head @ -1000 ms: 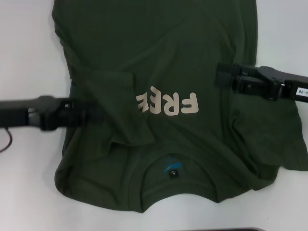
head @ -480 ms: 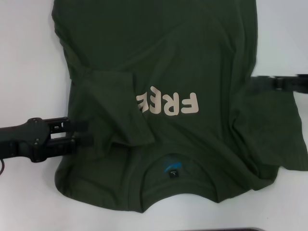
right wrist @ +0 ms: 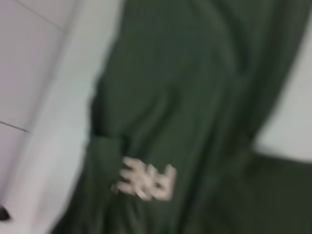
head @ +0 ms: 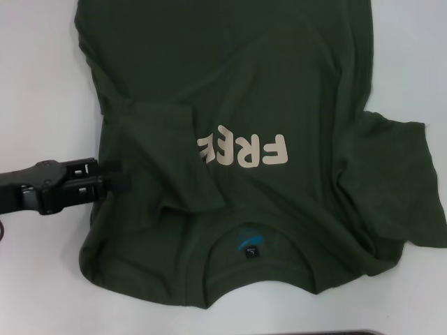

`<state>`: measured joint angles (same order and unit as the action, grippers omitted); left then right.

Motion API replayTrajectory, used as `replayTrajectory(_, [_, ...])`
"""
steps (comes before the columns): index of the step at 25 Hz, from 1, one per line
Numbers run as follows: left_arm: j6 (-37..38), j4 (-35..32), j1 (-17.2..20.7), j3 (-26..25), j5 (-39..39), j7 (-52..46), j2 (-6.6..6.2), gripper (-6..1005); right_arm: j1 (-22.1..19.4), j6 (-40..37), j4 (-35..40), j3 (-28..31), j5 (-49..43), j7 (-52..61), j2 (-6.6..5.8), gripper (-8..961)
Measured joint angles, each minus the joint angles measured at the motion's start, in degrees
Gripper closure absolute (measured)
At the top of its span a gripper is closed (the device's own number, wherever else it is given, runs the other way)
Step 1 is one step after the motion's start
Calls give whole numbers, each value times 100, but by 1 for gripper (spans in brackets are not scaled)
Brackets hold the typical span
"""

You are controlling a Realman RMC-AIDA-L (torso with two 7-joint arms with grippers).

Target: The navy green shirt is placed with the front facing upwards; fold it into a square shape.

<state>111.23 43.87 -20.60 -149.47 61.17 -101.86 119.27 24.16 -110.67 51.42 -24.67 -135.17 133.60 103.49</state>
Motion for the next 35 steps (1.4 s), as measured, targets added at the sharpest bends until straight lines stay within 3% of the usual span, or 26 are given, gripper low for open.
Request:
replayTrajectory(8, [4, -85, -36, -287, 0, -4, -18, 386, 117, -90, 58, 280, -435, 231, -31, 69])
replayTrajectory(21, [60, -103, 85, -114, -52, 209, -20, 387, 134, 74, 12, 328, -1139, 439, -7, 71])
replayTrajectory(29, [152, -134, 374, 103, -64, 1030, 174, 386, 127, 227, -183, 238, -1262, 412, 32, 77])
replayTrajectory(35, [162, -134, 391, 294, -64, 1063, 190, 386, 146, 297, -237, 164, -1304, 406, 70, 77])
